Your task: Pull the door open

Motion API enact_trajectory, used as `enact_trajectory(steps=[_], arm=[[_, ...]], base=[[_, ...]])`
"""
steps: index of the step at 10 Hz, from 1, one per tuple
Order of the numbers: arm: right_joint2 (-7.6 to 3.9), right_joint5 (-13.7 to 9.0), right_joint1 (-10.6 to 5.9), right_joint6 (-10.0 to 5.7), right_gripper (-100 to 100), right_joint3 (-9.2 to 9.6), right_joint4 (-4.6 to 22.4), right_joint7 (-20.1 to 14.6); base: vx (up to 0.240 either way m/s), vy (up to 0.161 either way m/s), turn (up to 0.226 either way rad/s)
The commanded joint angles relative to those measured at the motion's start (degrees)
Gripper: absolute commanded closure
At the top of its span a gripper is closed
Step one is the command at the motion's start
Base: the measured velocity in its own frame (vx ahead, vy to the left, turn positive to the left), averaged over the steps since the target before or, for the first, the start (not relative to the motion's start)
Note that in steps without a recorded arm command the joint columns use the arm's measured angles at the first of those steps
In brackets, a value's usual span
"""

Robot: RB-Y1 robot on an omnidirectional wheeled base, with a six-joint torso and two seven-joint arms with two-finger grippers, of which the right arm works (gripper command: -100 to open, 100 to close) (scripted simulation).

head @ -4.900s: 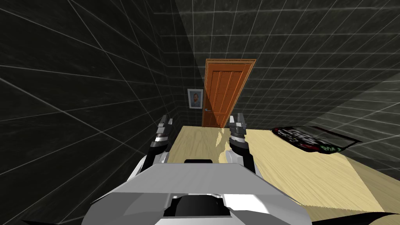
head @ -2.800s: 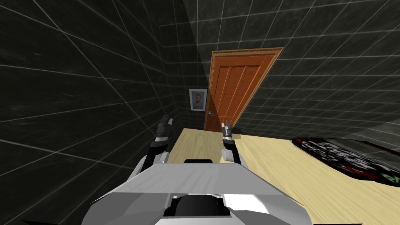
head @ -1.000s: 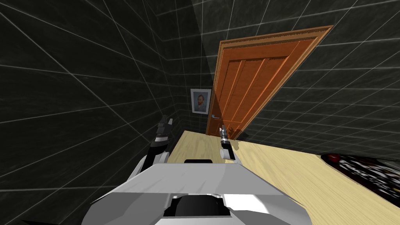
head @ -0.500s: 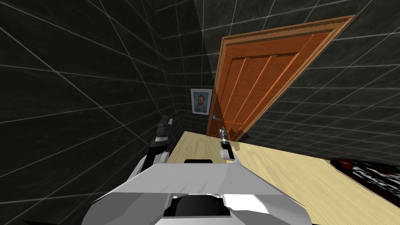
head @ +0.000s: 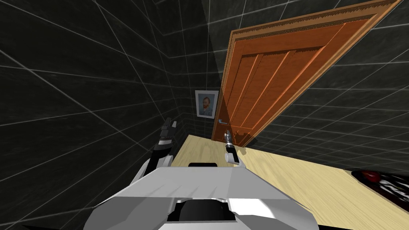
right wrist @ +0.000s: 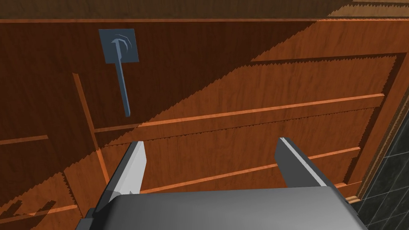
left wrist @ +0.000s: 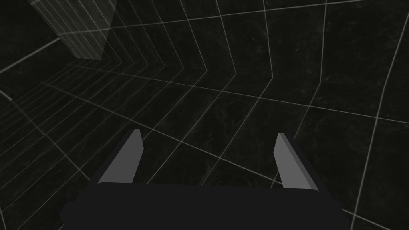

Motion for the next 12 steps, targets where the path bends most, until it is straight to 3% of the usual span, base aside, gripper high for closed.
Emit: enact_trajectory(steps=[1,12], arm=[[-0.12,-0.4,-0.95,-0.57,-100,-0.09,2.5,0.0],[-1.05,-3.6,-6.66,-2.89,-100,-0.8,17.6,-0.1]], base=[[0.061,-0.012,0.022],[0.084,-0.016,0.033]])
